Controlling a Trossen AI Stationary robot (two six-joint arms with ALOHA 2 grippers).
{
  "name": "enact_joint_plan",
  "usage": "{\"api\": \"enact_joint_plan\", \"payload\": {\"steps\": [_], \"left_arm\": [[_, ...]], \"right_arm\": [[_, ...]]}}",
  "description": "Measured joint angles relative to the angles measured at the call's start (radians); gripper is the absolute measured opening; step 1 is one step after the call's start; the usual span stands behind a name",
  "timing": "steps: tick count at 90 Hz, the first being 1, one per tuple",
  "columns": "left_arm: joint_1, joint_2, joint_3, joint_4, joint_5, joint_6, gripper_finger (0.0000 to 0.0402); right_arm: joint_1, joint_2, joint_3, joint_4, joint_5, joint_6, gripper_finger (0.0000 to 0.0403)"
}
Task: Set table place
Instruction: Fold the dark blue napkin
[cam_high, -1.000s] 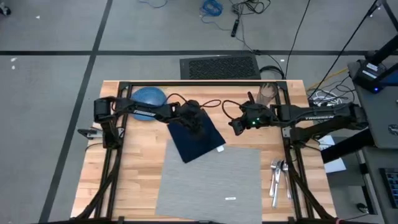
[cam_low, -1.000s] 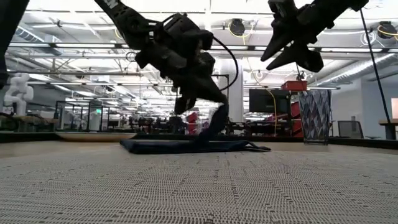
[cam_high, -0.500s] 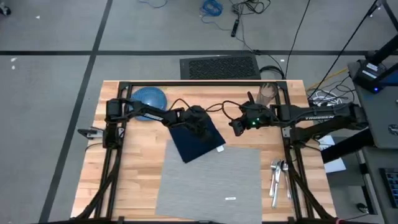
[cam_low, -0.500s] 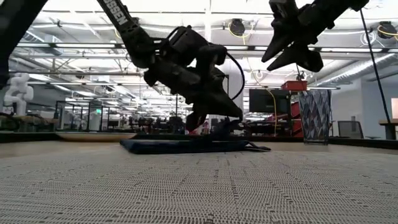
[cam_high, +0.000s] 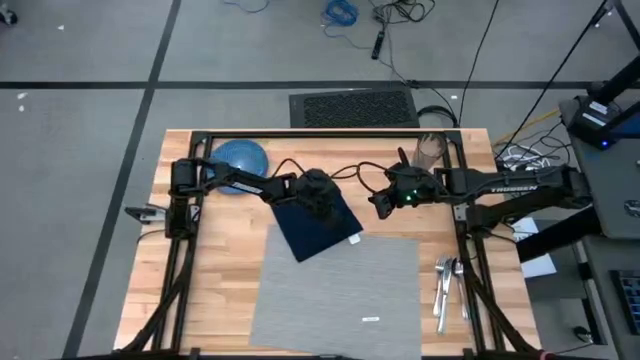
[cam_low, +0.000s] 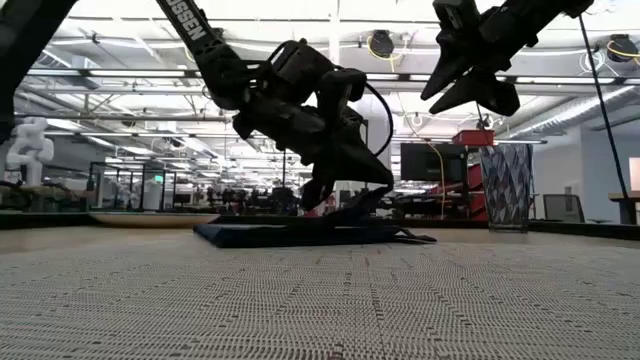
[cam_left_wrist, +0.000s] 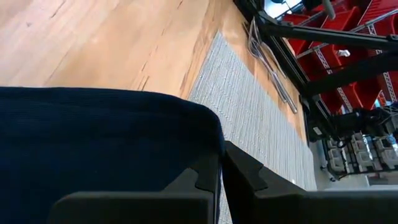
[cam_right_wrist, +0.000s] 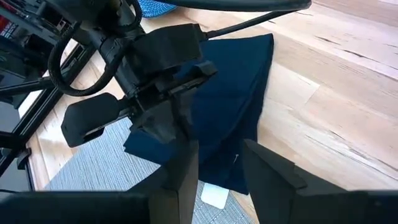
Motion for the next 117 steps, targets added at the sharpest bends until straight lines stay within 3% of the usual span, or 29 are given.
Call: {"api": "enact_joint_plan", "payload": {"steps": [20, 53, 96, 106, 117], "left_arm": [[0.0, 0.0, 0.0, 0.015, 0.0, 0.007, 0.0003], [-0.019, 0.0, 0.0, 0.095, 0.051, 0.023, 0.005], [-0.024, 0.0, 0.0, 0.091, 0.055, 0.032, 0.0053], [0.016, -0.013, 0.0, -0.021, 0.151, 0.063, 0.0051], [0.113, -0.107, -0.001, -0.322, 0.181, 0.196, 0.0045]], "right_arm": [[0.0, 0.0, 0.0, 0.0, 0.001, -0.003, 0.011], [0.0, 0.0, 0.0, 0.0, 0.002, -0.003, 0.011], [0.0, 0.0, 0.0, 0.0, 0.001, -0.006, 0.011], [0.0, 0.0, 0.0, 0.0, 0.001, -0.006, 0.011], [0.0, 0.0, 0.0, -0.016, 0.0, 0.002, 0.011]]}}
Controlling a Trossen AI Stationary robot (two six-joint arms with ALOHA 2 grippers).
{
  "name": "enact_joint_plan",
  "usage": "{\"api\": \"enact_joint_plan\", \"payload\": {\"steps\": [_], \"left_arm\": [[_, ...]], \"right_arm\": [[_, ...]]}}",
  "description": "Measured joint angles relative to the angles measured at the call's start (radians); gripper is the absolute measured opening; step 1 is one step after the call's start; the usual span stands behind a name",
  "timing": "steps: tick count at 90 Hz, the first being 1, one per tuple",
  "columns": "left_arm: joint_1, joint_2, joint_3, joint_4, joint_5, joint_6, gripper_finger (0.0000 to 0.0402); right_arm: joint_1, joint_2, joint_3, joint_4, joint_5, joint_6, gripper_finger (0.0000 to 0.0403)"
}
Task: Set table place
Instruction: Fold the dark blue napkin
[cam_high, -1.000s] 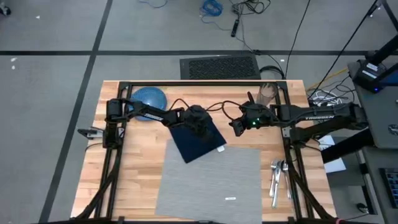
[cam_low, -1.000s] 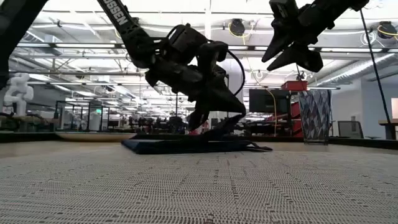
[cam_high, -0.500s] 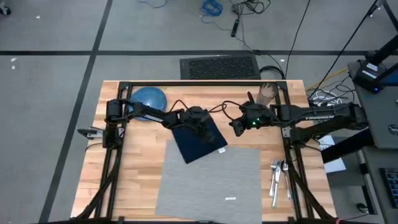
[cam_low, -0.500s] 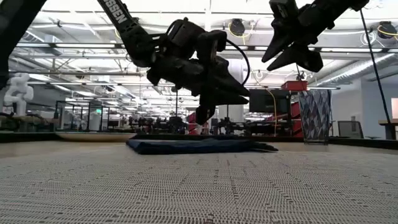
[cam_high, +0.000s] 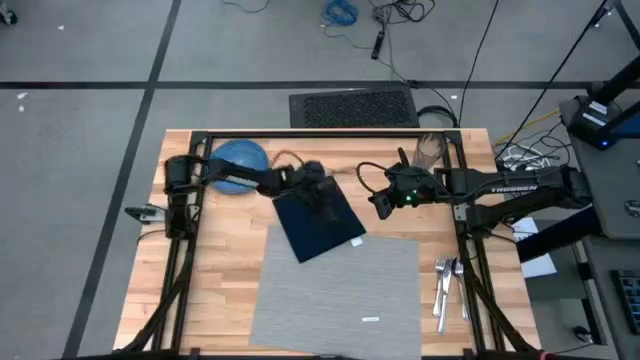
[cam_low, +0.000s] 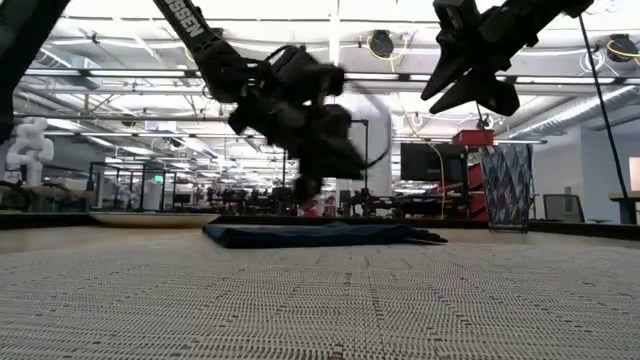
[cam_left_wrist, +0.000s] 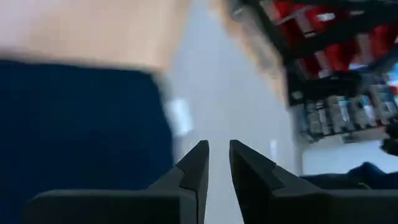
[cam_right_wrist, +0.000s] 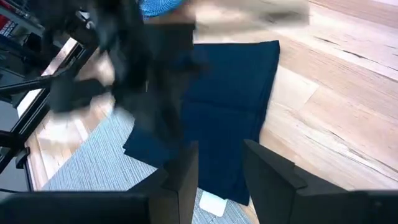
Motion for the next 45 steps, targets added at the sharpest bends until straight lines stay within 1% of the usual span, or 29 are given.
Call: {"api": "enact_joint_plan", "payload": {"steps": [9, 15, 29, 38, 45], "left_arm": [[0.081, -0.078, 0.001, -0.252, -0.034, 0.173, 0.0043], [0.132, -0.106, 0.001, -0.374, -0.068, 0.293, 0.0043], [0.233, -0.108, 0.0, -0.645, -0.173, 0.511, 0.0042], [0.263, -0.098, -0.001, -0.737, -0.257, 0.609, 0.0042], [0.281, -0.1, 0.0, -0.747, -0.292, 0.625, 0.0044]], "right_arm": [[0.0, 0.0, 0.0, -0.017, -0.001, 0.001, 0.011], [0.0, 0.0, 0.0, -0.022, -0.001, 0.001, 0.011], [0.0, 0.0, 0.0, -0.039, -0.001, 0.003, 0.011], [0.0, 0.0, 0.0, -0.042, -0.001, 0.003, 0.011], [0.0, 0.0, 0.0, -0.046, 0.0, 0.002, 0.011]]}}
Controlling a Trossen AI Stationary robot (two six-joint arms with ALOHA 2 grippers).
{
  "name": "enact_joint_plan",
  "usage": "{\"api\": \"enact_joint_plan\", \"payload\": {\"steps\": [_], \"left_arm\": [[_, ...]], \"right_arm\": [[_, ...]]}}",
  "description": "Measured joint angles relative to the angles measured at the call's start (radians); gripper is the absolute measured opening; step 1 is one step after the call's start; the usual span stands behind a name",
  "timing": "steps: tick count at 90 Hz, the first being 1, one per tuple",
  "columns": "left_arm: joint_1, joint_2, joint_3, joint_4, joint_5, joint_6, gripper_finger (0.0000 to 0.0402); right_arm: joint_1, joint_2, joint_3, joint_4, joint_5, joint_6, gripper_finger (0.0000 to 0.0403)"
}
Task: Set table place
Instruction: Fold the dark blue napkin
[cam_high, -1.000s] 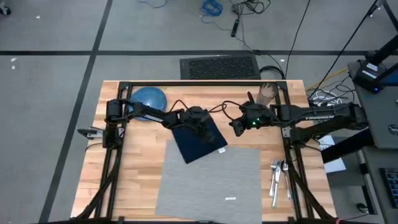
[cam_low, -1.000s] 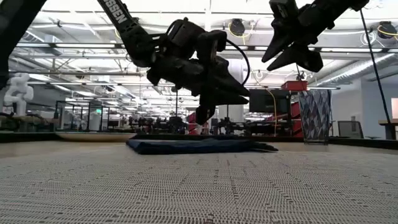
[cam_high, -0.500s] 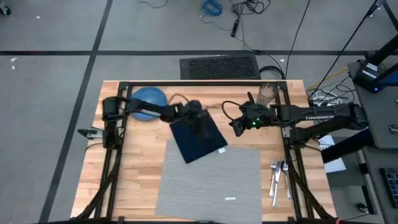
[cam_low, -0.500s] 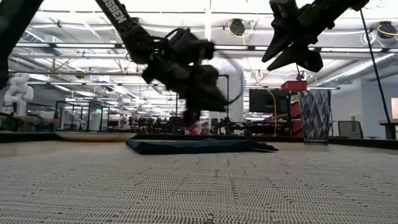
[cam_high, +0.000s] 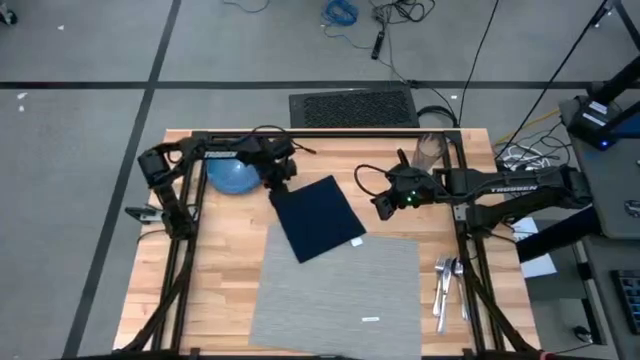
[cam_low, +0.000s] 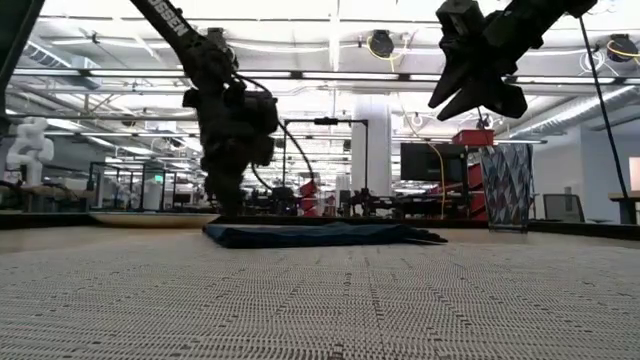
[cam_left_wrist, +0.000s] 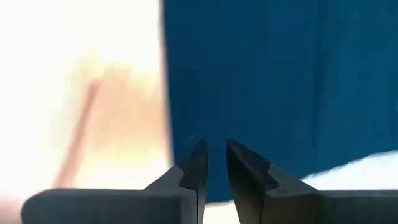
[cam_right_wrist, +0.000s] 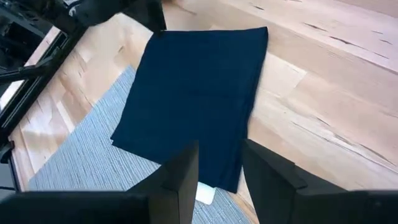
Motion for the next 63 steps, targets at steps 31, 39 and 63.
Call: {"api": "enact_joint_plan", "payload": {"steps": [31, 39, 63], "left_arm": [[0.041, 0.0, -0.027, -0.059, -0.011, 0.048, 0.0085], [0.041, 0.0, -0.046, -0.061, -0.004, 0.048, 0.0094], [0.039, 0.0, -0.051, -0.057, 0.004, 0.042, 0.0099]], "right_arm": [[-0.02, 0.0, 0.0, -0.015, -0.046, -0.011, 0.011], [-0.09, 0.022, 0.0, 0.035, -0.163, -0.06, 0.011], [-0.36, 0.312, 0.145, 0.075, -0.506, -0.261, 0.0109]]}}
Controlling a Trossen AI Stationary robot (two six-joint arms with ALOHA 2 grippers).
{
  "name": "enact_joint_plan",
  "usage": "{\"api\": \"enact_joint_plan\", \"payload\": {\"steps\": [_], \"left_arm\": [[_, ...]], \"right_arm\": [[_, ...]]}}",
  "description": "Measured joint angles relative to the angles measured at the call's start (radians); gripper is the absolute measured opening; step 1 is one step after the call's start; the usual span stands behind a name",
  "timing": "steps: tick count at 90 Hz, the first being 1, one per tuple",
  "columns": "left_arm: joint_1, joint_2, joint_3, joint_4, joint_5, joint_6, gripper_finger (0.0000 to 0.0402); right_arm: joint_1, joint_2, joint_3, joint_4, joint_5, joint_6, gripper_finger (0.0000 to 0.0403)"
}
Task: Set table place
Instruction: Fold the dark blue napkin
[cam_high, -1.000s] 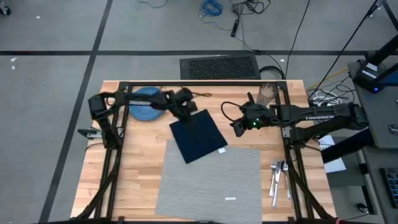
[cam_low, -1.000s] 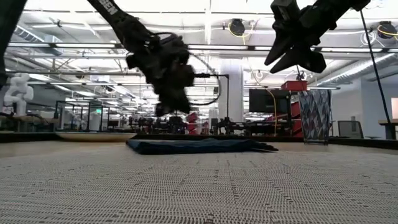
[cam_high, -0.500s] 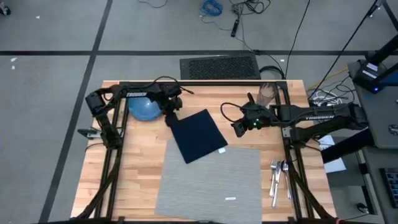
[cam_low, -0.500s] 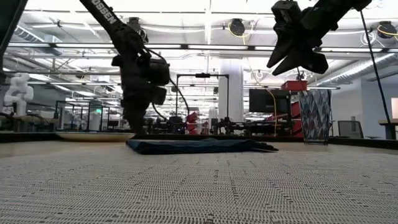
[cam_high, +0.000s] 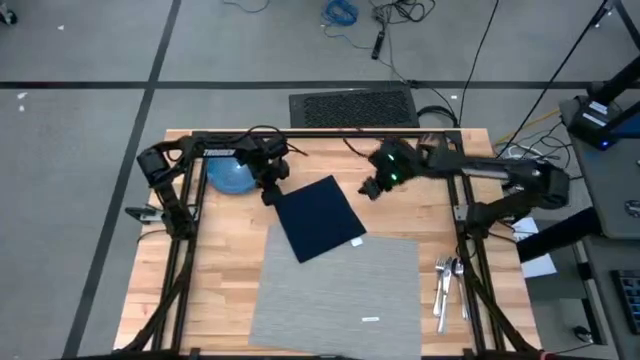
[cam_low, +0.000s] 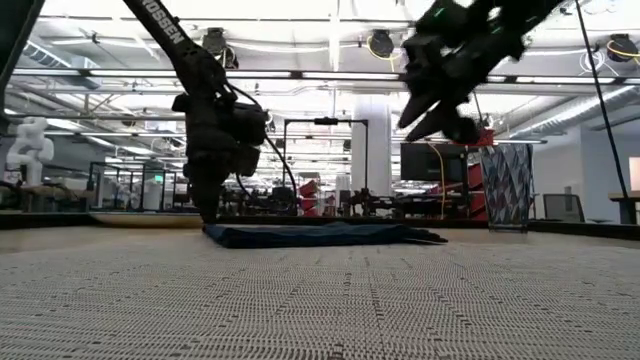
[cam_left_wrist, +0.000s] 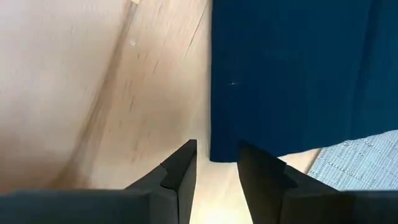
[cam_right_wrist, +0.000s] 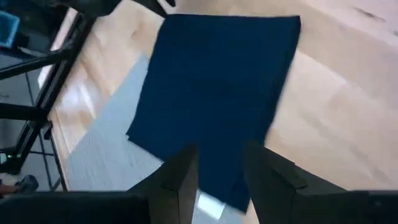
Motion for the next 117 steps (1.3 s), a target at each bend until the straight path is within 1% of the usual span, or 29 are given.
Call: {"api": "enact_joint_plan", "payload": {"steps": [12, 19, 27, 34, 40, 44, 49, 54, 58, 63, 68, 77, 98, 104, 110, 117], "left_arm": [[-0.008, 0.0, 0.0, 0.037, 0.0, -0.016, 0.0099], [-0.021, 0.0, 0.0, 0.086, 0.01, -0.102, 0.0098], [-0.058, -0.013, 0.0, 0.159, 0.058, -0.205, 0.0098], [-0.116, -0.027, 0.0, 0.254, 0.062, -0.264, 0.0096], [-0.177, -0.03, 0.0, 0.332, 0.061, -0.314, 0.0087], [-0.224, -0.03, 0.0, 0.395, 0.057, -0.346, 0.0072], [-0.286, -0.03, 0.0, 0.46, 0.046, -0.366, 0.0044], [-0.345, -0.025, 0.0, 0.51, 0.01, -0.371, 0.0015], [-0.387, -0.017, 0.0, 0.543, -0.033, -0.395, 0.0008], [-0.426, -0.013, 0.0, 0.549, -0.081, -0.42, 0.0004], [-0.456, 0.0, 0.001, 0.566, -0.096, -0.439, 0.0001], [-0.499, 0.026, 0.001, 0.515, -0.09, -0.448, 0.0], [-0.544, 0.083, 0.005, 0.383, 0.0, -0.432, 0.0], [-0.546, 0.082, 0.006, 0.289, 0.02, -0.383, 0.0], [-0.542, 0.072, 0.008, 0.159, 0.03, -0.311, 0.0], [-0.533, 0.045, 0.002, -0.017, 0.0, -0.243, 0.0]], "right_arm": [[-0.048, 0.139, 0.113, -0.068, -0.011, -0.129, 0.0109], [-0.059, 0.192, 0.132, -0.13, 0.0, -0.183, 0.0109], [-0.058, 0.205, 0.117, -0.182, 0.045, -0.188, 0.0109], [-0.048, 0.169, 0.074, -0.147, 0.087, -0.164, 0.0104], [-0.032, 0.114, 0.035, -0.093, 0.118, -0.117, 0.0089], [-0.023, 0.075, 0.004, -0.051, 0.13, -0.088, 0.0075], [-0.003, 0.037, -0.036, -0.028, 0.145, -0.055, 0.0051], [0.015, 0.007, -0.075, -0.01, 0.152, -0.027, 0.0024], [0.03, -0.017, -0.1, 0.008, 0.16, -0.005, 0.001], [0.051, -0.042, -0.122, 0.019, 0.183, 0.024, 0.0007], [0.067, -0.058, -0.141, 0.025, 0.198, 0.049, 0.0009], [0.093, -0.066, -0.159, 0.025, 0.205, 0.068, 0.0006], [0.142, -0.064, -0.162, 0.014, 0.201, 0.073, 0.0001], [0.153, -0.064, -0.161, -0.004, 0.2, 0.073, 0.0001], [0.164, -0.064, -0.162, -0.031, 0.2, 0.073, 0.0001], [0.178, -0.064, -0.162, -0.042, 0.199, 0.073, 0.0001]]}}
